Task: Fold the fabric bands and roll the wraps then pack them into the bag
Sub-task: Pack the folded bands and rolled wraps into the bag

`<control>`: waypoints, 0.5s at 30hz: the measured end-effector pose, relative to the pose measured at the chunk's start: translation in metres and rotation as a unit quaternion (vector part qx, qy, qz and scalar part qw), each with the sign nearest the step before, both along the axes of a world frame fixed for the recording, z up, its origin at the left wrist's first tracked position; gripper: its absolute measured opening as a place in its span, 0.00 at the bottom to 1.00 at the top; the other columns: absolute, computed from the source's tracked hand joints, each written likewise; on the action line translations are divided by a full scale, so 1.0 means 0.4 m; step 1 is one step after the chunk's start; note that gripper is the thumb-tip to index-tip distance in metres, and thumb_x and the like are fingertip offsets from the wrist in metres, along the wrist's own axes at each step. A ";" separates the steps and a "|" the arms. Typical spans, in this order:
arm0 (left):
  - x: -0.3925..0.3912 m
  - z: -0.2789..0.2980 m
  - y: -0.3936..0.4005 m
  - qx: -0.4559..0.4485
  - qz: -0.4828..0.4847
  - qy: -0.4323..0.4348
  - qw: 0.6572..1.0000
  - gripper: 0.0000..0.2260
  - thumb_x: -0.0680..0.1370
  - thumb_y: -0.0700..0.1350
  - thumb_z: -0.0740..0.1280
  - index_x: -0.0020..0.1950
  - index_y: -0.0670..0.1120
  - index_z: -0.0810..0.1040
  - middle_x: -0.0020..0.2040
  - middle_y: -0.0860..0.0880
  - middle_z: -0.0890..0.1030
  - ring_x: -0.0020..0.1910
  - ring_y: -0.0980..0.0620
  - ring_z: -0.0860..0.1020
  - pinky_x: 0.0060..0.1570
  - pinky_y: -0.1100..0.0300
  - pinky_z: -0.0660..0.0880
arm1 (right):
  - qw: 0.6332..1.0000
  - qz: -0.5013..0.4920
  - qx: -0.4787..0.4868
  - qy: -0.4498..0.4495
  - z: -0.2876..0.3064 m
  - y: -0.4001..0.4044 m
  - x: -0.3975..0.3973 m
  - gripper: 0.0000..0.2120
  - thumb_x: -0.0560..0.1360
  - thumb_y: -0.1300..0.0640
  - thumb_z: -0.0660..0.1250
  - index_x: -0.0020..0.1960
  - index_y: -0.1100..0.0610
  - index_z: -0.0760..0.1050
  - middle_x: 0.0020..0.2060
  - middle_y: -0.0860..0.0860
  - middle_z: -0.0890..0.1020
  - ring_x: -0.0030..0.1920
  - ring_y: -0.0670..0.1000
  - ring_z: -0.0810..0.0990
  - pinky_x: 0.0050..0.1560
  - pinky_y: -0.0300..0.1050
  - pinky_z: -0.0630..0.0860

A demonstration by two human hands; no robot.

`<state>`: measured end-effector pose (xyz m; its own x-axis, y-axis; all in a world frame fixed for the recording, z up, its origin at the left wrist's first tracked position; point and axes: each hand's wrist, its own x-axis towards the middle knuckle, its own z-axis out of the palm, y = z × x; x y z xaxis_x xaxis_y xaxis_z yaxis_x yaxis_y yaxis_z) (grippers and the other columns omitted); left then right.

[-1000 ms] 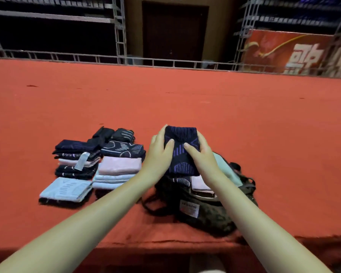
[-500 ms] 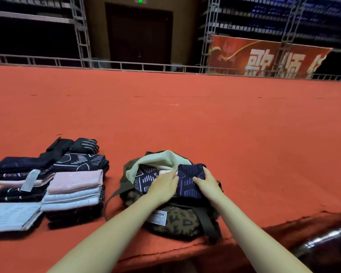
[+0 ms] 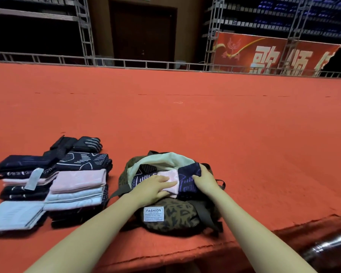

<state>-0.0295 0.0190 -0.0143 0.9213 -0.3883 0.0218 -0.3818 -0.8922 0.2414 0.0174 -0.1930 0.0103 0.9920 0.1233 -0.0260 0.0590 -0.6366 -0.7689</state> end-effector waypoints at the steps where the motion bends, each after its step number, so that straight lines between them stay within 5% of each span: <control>1: -0.003 0.003 0.017 -0.011 -0.005 0.006 1.000 0.36 0.71 0.72 0.42 0.72 0.57 0.67 0.71 0.48 0.68 0.68 0.47 0.67 0.67 0.59 0.60 | 1.000 0.013 0.018 0.008 -0.001 0.008 0.003 0.25 0.76 0.62 0.59 0.72 0.55 0.61 0.64 0.55 0.75 0.62 0.56 0.74 0.57 0.44 0.69; 7: -0.011 0.057 -0.034 -0.141 0.046 -0.044 0.988 0.20 0.81 0.55 0.53 0.72 0.52 0.67 0.71 0.52 0.69 0.71 0.53 0.65 0.69 0.56 0.61 | 0.998 0.063 0.014 -0.006 -0.033 0.010 -0.002 0.25 0.79 0.57 0.58 0.74 0.53 0.56 0.66 0.53 0.73 0.63 0.55 0.73 0.58 0.43 0.68; 10: -0.002 0.055 -0.115 -0.096 -0.003 -0.044 0.994 0.22 0.82 0.51 0.52 0.76 0.52 0.58 0.76 0.53 0.59 0.75 0.56 0.57 0.73 0.56 0.55 | 0.996 0.091 -0.020 0.010 -0.015 -0.023 -0.002 0.26 0.81 0.49 0.52 0.77 0.53 0.50 0.69 0.54 0.70 0.66 0.55 0.72 0.64 0.45 0.67; 15: 0.016 0.008 -0.130 -0.040 0.009 -0.010 0.999 0.21 0.82 0.51 0.52 0.75 0.50 0.61 0.72 0.50 0.68 0.71 0.51 0.66 0.69 0.53 0.62 | 0.967 0.199 -0.145 -0.067 0.009 -0.119 -0.078 0.23 0.82 0.48 0.51 0.76 0.50 0.55 0.62 0.50 0.77 0.62 0.51 0.74 0.59 0.43 0.68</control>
<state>-0.0230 -0.0328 -0.0113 0.9270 -0.3686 0.0697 -0.3717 -0.8770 0.3047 -0.0137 -0.2406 0.0140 0.8646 0.5023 0.0086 0.4300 -0.7311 -0.5297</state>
